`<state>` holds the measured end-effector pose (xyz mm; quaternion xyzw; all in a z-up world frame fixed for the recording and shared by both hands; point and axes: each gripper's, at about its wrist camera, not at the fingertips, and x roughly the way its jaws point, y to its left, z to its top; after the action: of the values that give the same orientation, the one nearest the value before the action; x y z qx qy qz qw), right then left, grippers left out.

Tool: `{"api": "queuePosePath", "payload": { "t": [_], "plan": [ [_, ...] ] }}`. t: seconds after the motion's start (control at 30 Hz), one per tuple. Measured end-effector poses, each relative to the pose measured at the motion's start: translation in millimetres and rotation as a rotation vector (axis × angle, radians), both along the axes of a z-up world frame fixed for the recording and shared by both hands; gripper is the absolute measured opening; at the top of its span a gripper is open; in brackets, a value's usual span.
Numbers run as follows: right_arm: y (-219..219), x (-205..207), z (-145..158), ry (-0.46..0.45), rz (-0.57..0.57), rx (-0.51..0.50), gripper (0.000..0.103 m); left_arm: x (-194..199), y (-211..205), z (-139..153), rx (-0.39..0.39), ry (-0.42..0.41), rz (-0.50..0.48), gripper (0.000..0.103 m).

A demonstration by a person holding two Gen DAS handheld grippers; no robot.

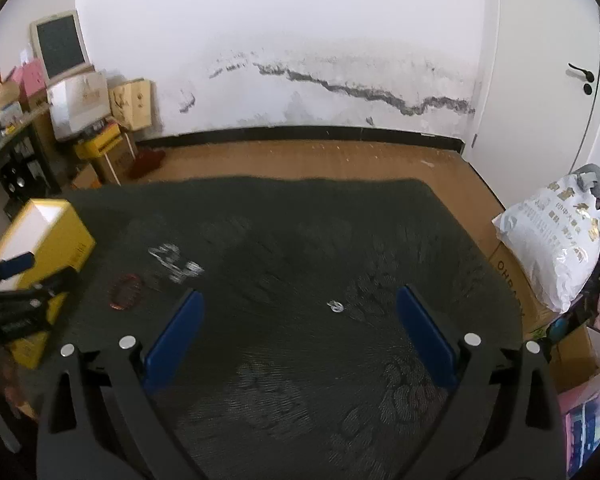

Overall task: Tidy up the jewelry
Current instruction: 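Move both tools back over the remaining jewelry on the rug, then grasp the red bead bracelet with the left tool while the right tool grasps the silver ring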

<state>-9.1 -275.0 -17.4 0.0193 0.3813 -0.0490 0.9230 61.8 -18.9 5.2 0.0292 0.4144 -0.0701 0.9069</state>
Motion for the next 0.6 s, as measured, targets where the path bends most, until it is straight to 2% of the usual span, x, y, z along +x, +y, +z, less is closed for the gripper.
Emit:
{"api": "queuePosePath", "payload": {
  "t": [0.1, 0.17, 0.23, 0.37, 0.53, 0.6],
  "plan": [
    [-7.6, 5.2, -29.4, 0.0, -0.013, -0.013, 0.094, 9.4, 1.5, -24.2, 0.0, 0.013, 0.016, 0.097],
    [-16.5, 18.8, -49.7, 0.058, -0.023, 0.05, 0.094, 17.4, 2.3, -35.4, -0.011, 0.029, 0.017, 0.097],
    [-21.8, 29.9, -57.2, 0.069, -0.018, 0.081, 0.094, 22.4, 2.8, -41.8, -0.002, 0.022, 0.019, 0.097],
    [-21.1, 44.5, -70.6, 0.071, -0.005, 0.015, 0.094, 35.4, 4.5, -66.2, 0.007, 0.032, 0.026, 0.097],
    [-23.8, 57.6, -96.0, 0.133, 0.001, 0.021, 0.094, 44.7, 7.1, -102.1, 0.066, 0.067, 0.025, 0.097],
    [-20.9, 60.4, -103.2, 0.153, 0.009, 0.007, 0.094, 46.2, 9.0, -111.0, 0.06, 0.07, 0.019, 0.097]
  ]
}}
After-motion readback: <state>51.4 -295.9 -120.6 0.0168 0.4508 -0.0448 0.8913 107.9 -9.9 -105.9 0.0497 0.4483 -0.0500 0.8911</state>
